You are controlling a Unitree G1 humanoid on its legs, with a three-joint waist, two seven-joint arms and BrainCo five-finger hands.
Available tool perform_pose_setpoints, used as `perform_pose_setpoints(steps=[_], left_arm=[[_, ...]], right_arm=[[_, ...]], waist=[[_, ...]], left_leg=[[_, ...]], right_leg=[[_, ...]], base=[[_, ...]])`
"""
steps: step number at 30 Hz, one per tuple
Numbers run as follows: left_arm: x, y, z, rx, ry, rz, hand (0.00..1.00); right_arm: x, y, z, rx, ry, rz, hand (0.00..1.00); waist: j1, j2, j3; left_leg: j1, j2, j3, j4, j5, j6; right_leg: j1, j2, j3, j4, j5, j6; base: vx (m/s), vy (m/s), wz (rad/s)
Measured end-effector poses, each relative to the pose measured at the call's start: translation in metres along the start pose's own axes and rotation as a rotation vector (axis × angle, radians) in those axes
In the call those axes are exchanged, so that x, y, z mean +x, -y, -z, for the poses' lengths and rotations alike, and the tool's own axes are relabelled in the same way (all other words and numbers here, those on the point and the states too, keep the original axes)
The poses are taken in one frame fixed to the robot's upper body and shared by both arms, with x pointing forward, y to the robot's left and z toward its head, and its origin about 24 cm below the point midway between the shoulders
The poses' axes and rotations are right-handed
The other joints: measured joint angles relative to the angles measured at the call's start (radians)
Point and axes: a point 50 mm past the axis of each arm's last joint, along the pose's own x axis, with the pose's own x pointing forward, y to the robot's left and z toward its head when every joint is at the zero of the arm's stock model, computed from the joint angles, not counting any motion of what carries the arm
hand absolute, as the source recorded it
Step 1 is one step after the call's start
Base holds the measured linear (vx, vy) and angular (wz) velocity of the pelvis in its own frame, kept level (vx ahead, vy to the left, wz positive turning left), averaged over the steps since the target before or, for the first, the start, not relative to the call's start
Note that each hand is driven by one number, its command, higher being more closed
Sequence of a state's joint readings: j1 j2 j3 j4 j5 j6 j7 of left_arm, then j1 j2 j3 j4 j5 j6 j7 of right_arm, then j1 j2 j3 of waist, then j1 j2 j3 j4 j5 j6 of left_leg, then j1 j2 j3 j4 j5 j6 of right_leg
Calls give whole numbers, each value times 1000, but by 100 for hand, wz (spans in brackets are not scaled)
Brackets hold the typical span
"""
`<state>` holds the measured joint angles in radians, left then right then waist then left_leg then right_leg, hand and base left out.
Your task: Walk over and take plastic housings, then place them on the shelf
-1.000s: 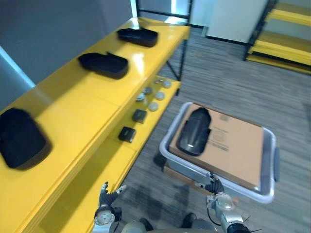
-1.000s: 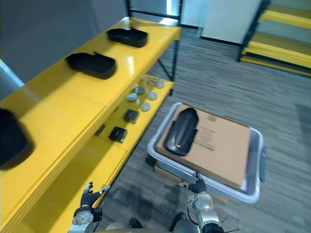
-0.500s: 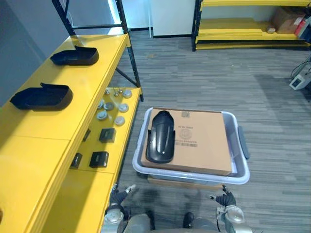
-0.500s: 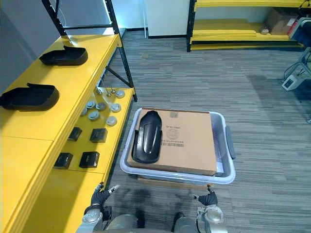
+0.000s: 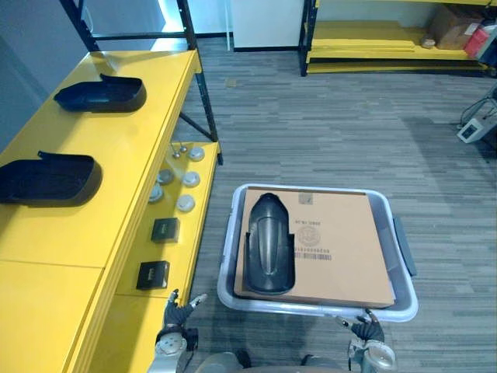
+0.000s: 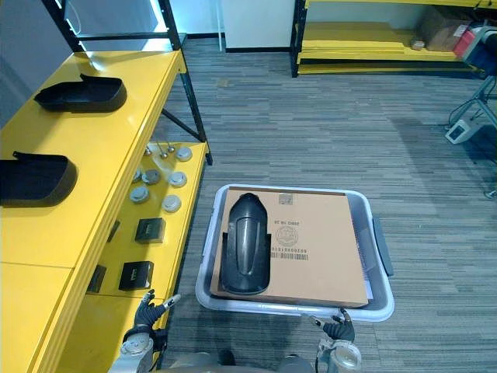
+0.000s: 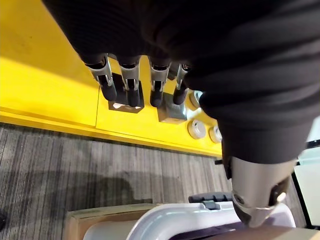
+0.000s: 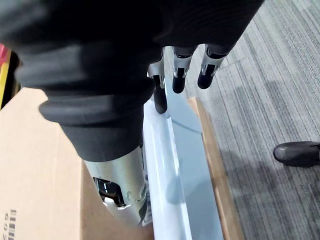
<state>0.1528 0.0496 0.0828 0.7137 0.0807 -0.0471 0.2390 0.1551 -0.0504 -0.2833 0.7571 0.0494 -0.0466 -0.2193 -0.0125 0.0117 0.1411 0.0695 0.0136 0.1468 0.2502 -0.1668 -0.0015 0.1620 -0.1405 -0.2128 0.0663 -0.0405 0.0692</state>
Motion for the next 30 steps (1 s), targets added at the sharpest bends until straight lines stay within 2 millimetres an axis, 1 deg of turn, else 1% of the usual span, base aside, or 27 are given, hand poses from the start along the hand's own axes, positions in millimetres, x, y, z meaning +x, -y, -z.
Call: perform_pose_setpoints(steps=[1, 2, 3, 4, 5, 6, 8, 9, 10, 11, 12, 13, 14, 15, 16, 17, 18, 19, 20, 24, 26, 27, 28, 29, 30], left_arm=[[0, 0, 1, 0, -5, -1, 0], [0, -2, 2, -2, -8, -5, 0], [-3, 0, 6, -7, -20, -2, 0], [-6, 3, 11, -16, -35, 4, 0], [-6, 3, 12, -14, -37, 2, 0], [-6, -2, 12, -5, -34, -8, 0], [-7, -5, 13, -6, -32, -15, 0], [-8, -5, 16, -4, -39, -17, 0], [-8, -6, 15, -6, -38, -19, 0], [-8, -7, 13, -20, -29, -27, 0], [-8, -6, 12, -28, -24, -29, 0], [-9, -5, 11, -39, -18, -29, 0], [-10, -4, 11, -44, -18, -30, 0], [-10, -4, 11, -44, -19, -30, 0], [-10, -4, 11, -43, -19, -30, 0], [-10, -4, 11, -42, -18, -30, 0], [-10, -4, 11, -42, -18, -30, 0], [-11, -1, 12, -47, -25, -24, 0], [-14, 3, 16, -49, -37, -14, 0], [-15, 6, 19, -40, -46, 3, 0], [-14, 4, 21, -10, -48, 21, 0], [-14, 3, 21, -5, -47, 23, 0], [-14, 2, 22, 0, -48, 22, 0], [-14, 2, 22, 3, -47, 21, 0], [-14, 1, 22, 11, -46, 21, 0]], right_arm=[[0, 0, -1, 7, 4, 4, 0], [0, -1, -3, 30, 10, 12, 0], [-1, 2, -2, 53, 8, 39, 0], [0, 15, -4, 65, 20, 89, 0], [0, 16, -5, 69, 24, 94, 0], [-2, 13, -14, 104, 64, 103, 0], [-3, 14, -22, 124, 102, 110, 0], [-4, 20, -35, 148, 160, 135, 0], [-5, 23, -45, 165, 199, 152, 0], [-8, 29, -62, 188, 278, 180, 0], [-11, 32, -71, 198, 321, 192, 0], [-20, 39, -96, 224, 435, 217, 0], [-26, 42, -106, 236, 489, 232, 0], [-30, 44, -114, 241, 528, 239, 0], [-40, 45, -131, 242, 616, 241, 0], [-45, 45, -138, 240, 657, 237, 0], [-49, 44, -144, 236, 687, 232, 0], [-55, 41, -150, 215, 730, 221, 0], [-61, 38, -152, 196, 757, 203, 0], [-66, 26, -153, 125, 789, 139, 0], [-68, 8, -158, 52, 818, 58, 0], [-69, 4, -160, 28, 829, 40, 0], [-70, -7, -163, -16, 846, -7, 0], [-68, -13, -164, -39, 847, -27, 0], [-65, -23, -164, -76, 838, -56, 0]], waist=[[0, -4, 1], [3, -31, 9], [5, -19, -6], [-1, -10, -13], [1, -9, -16], [7, -23, -16], [8, -32, -18], [9, -39, -22], [10, -40, -23], [10, -40, -23], [10, -40, -23], [7, -40, -23], [5, -40, -23], [4, -42, -24], [5, -50, -29], [4, -62, -26], [4, -69, -22], [2, -68, -22], [-4, -67, -23], [-5, -59, -28], [-3, -59, -28], [-2, -57, -29], [0, -54, -30], [0, -57, -28], [2, -64, -22]], left_leg=[[-12, 1, 1, 39, 0, -1], [-47, -5, 8, 89, -3, -10], [-15, -13, 1, -102, 8, -15], [9, -3, -4, -192, 93, -4], [11, -7, 0, -194, 96, -1], [7, -16, 9, -177, 96, 0], [11, -15, 14, -176, 96, 0], [12, -14, 17, -175, 96, 0], [13, -14, 17, -175, 96, 0], [13, -14, 18, -176, 96, 0], [14, -14, 18, -177, 96, 0], [15, -14, 18, -181, 96, 1], [15, -14, 18, -183, 97, 2], [13, -15, 17, -187, 97, 1], [12, -20, 17, -211, 97, 2], [11, -28, 16, -219, 106, 5], [11, -34, 13, -223, 108, 2], [15, -37, 5, -243, 120, 0], [16, -34, -5, -263, 135, -7], [36, -29, -33, -316, 180, -9], [20, -29, -54, -322, 192, -8], [15, -30, -56, -321, 193, -7], [7, -32, -61, -321, 197, -3], [4, -32, -65, -321, 199, -1], [-3, -35, -74, -321, 202, 3]], right_leg=[[7, -4, 0, 0, 9, 3], [17, -25, 8, 0, 15, 2], [25, -35, 22, 1, 14, 5], [23, -19, 22, 4, 8, 12], [22, -23, 22, 8, 8, 13], [16, -37, 24, 22, 8, 13], [11, -38, 24, 34, 8, 14], [8, -38, 24, 43, 8, 14], [8, -38, 24, 44, 7, 15], [7, -38, 24, 46, 3, 20], [6, -39, 24, 49, -1, 27], [4, -39, 24, 53, -14, 34], [3, -39, 24, 53, -23, 44], [-1, -39, 23, 54, -33, 36], [-12, -41, 22, 53, -66, 31], [-13, -49, 22, 50, -87, 39], [-12, -55, 21, 49, -103, 44], [-12, -59, 18, 49, -120, 52], [-14, -54, 10, 52, -123, 47], [-17, -40, -16, 51, -122, 41], [-22, -34, -35, 45, -116, 39], [-24, -33, -36, 41, -113, 40], [-26, -33, -40, 33, -106, 42], [-27, -33, -44, 31, -104, 44], [-26, -36, -55, 28, -101, 45]], base=[[77, 5, -11], [46, 20, -3], [35, 58, 6], [43, 67, 5], [55, 98, -2], [44, 68, -10], [-1, 34, -9], [-25, 9, -5], [-45, -3, -3], [-42, -15, -2], [-84, -43, -3], [-84, -50, -3], [-94, -61, -3], [-119, -92, -9], [-121, -102, -9], [-126, -111, -8], [-140, -123, 1], [-169, -125, 11], [-160, -112, 15], [-49, -50, 21], [-31, -39, 24], [-6, -8, 16], [3, 2, 10], [9, 5, 19], [11, 10, 29]])
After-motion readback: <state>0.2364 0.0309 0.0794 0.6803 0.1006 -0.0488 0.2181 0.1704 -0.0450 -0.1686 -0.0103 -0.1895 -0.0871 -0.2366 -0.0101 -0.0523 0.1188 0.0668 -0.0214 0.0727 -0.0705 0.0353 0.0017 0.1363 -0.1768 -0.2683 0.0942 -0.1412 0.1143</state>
